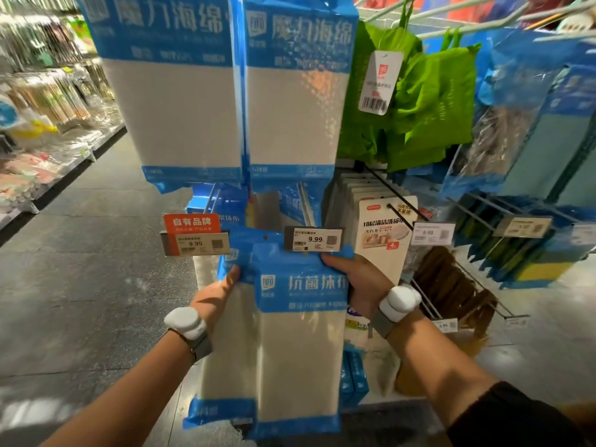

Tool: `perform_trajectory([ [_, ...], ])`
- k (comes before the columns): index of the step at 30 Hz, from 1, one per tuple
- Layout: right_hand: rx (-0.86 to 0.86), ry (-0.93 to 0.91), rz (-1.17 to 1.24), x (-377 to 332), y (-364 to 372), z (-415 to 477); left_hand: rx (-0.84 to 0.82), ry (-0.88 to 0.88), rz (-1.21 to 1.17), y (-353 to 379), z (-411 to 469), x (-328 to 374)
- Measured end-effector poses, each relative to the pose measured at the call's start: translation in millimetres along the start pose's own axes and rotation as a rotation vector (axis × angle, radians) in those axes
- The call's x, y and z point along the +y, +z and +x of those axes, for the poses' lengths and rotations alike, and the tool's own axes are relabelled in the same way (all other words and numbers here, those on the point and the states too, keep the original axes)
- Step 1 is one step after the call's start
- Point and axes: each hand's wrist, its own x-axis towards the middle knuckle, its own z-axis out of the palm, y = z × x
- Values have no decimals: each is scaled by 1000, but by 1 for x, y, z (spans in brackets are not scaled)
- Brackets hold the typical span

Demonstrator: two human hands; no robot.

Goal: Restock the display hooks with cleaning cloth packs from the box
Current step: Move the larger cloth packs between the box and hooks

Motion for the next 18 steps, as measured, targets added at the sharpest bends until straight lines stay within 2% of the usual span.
perform_trajectory([
  [6,22,-165,43,-16,-2,1,53,0,165,-12,25,-14],
  [9,53,-151,71,-19,-1,6,51,-13,222,-19,41,-23],
  [18,112,-125,-60,-28,0,10,103,48,230,-5,14,-10],
])
